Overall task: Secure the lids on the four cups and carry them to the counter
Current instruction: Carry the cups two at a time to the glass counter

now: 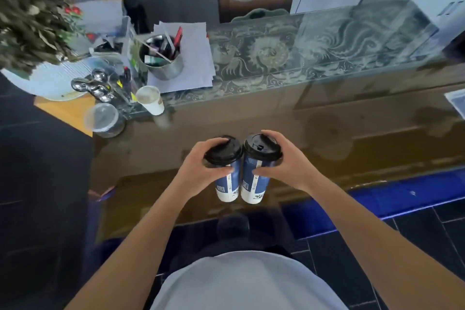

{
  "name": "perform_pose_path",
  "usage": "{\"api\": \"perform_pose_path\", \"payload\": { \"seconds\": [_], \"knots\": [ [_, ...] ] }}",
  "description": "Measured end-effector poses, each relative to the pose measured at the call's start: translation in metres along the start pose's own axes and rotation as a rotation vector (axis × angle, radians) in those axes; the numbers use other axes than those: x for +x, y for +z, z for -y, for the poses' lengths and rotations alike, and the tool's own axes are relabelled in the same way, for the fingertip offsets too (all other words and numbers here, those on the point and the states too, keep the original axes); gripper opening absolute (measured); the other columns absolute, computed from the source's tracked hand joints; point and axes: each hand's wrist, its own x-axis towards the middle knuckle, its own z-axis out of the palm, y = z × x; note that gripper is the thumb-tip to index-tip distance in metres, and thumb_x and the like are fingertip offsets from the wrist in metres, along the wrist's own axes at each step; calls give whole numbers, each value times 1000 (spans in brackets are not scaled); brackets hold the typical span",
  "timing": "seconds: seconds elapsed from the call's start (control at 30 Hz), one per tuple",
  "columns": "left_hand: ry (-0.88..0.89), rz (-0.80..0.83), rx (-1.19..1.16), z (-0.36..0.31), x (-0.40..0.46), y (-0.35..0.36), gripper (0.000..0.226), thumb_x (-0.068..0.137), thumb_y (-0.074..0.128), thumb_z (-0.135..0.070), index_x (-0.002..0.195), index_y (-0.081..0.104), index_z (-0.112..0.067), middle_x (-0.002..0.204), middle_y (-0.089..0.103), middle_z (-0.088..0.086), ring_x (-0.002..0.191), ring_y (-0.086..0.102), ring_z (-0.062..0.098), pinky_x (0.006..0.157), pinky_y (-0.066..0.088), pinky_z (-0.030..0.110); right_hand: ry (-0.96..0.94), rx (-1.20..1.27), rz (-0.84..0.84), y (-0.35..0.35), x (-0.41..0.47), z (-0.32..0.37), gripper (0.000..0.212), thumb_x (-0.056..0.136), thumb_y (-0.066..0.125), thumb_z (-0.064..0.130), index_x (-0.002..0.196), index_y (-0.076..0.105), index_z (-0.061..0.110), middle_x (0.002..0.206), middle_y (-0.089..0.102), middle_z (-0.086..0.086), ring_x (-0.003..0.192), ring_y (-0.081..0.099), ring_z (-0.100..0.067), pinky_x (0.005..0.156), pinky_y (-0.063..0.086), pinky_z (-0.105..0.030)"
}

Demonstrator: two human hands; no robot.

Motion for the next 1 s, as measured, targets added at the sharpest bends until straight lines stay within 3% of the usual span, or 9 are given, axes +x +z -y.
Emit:
{"api": "perform_pose_path", "payload": {
  "seconds": [0.1, 0.23, 0.3, 0.4, 0.53, 0.67, 0.77, 0.87, 1.0],
  "knots": [
    [-16, -106, 51, -1, 14, 9, 79, 73, 89, -32, 132, 49, -65, 132, 49, -16, 125, 50, 2, 102, 40, 11, -55, -62, 65, -17, 30, -10, 99, 71, 93, 33, 151, 37, 46, 133, 50, 0, 121, 52, -16, 106, 39, -30],
    [-15, -190, 136, 1, 33, 24, 87, 78, 94, -17, 144, 48, -51, 128, 42, -5, 113, 46, -16, 95, 33, -5, -105, -79, 70, -38, 58, -24, 96, 74, 91, 30, 149, 35, 53, 130, 45, 3, 117, 50, -13, 103, 35, -23],
    [6, -223, 177, 1, 41, 28, 85, 80, 93, -15, 144, 49, -49, 132, 41, -2, 114, 48, -4, 103, 34, 0, -138, -96, 63, -46, 71, -29, 96, 75, 89, 29, 149, 35, 53, 133, 46, 5, 118, 49, -11, 104, 39, -26],
    [13, -249, 240, 5, 53, 29, 77, 82, 92, -17, 145, 57, -44, 141, 39, -4, 128, 44, 7, 113, 41, 23, -175, -108, 52, -52, 86, -36, 95, 77, 88, 28, 151, 33, 51, 139, 47, 6, 125, 50, -13, 110, 45, -34],
    [16, -315, 239, 13, 66, 26, 70, 81, 93, -17, 142, 65, -37, 148, 42, 1, 137, 45, 16, 117, 41, 27, -224, -121, 24, -49, 102, -44, 91, 79, 88, 25, 153, 37, 41, 142, 47, 3, 130, 50, -17, 111, 49, -45],
    [23, -380, 209, 21, 76, 22, 70, 80, 93, -13, 139, 65, -37, 145, 40, -2, 135, 42, 7, 118, 45, 35, -275, -111, -29, -42, 112, -49, 89, 78, 90, 22, 152, 43, 34, 141, 43, 3, 128, 48, -9, 105, 55, -40],
    [15, -412, 190, 26, 83, 19, 69, 82, 92, -10, 141, 66, -33, 148, 41, 2, 138, 46, 16, 117, 49, 44, -311, -96, -73, -38, 119, -48, 85, 79, 90, 24, 150, 45, 34, 142, 40, 5, 130, 46, -7, 101, 57, -38],
    [37, -426, 178, 28, 89, 15, 69, 81, 92, -9, 139, 66, -36, 149, 43, 8, 140, 48, 19, 114, 52, 49, -345, -109, -109, -36, 126, -47, 81, 80, 89, 26, 149, 49, 30, 147, 42, 1, 136, 47, -15, 106, 54, -44],
    [106, -396, 212, 31, 89, 10, 67, 79, 94, -9, 137, 70, -31, 152, 44, 8, 144, 48, 24, 115, 51, 47, -365, -186, -133, -34, 125, -53, 76, 82, 88, 24, 148, 51, 24, 150, 46, -4, 138, 47, -16, 112, 48, -36]
  ]
}}
